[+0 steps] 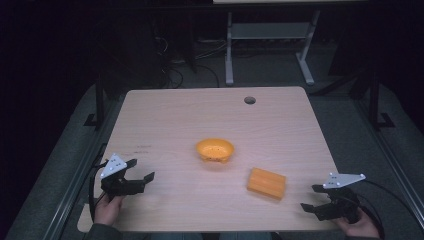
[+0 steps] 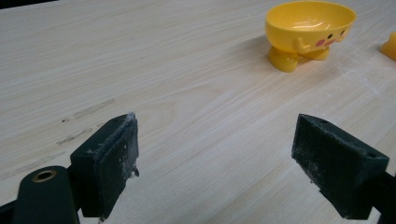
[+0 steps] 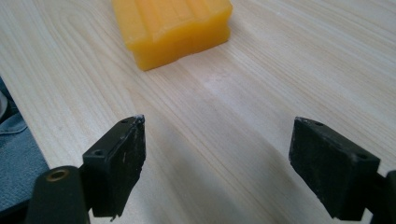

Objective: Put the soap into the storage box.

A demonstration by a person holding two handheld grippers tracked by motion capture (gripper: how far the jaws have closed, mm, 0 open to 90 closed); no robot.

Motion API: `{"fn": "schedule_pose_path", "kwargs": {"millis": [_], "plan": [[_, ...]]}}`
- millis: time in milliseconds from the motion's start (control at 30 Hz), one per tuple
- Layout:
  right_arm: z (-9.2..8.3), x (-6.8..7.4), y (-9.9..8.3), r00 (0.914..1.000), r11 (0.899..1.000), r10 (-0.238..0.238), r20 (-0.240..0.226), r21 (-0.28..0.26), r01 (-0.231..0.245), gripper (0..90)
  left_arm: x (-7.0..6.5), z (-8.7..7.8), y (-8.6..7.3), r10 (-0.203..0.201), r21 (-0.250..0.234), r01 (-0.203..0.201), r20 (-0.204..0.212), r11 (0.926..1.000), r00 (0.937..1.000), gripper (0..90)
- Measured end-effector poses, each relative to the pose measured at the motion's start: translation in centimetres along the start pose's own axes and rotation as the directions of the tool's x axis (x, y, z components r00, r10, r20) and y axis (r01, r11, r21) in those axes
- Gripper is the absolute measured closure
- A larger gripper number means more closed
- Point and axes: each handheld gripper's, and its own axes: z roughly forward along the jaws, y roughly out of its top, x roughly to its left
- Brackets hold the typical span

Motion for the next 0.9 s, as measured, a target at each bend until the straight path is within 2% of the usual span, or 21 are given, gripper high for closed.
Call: {"fn": "schedule_pose_path", "kwargs": {"millis": [200, 600, 900], "plan": [[0.0, 0.2, 0.6, 0.9999, 1.000, -0.010, -0.003, 0.007, 0.010, 17.1, 0.0, -0.2, 0.0, 0.010, -0.002, -0.010, 0.001, 0.9999, 0.9999, 14.1], [0.5, 0.6, 2.9, 0.9989, 0.997, -0.047, -0.010, 0.060, 0.047, 15.2, 0.2, -0.4, 0.0, -0.005, -0.016, 0.005, -0.010, 0.9999, 0.9999, 14.1], [0.9, 0.7, 3.8, 0.9969, 0.994, -0.074, -0.026, 0.078, 0.076, 15.2, 0.3, -0.5, -0.1, -0.010, -0.020, 0.010, -0.011, 0.9997, 0.9999, 14.1]]}}
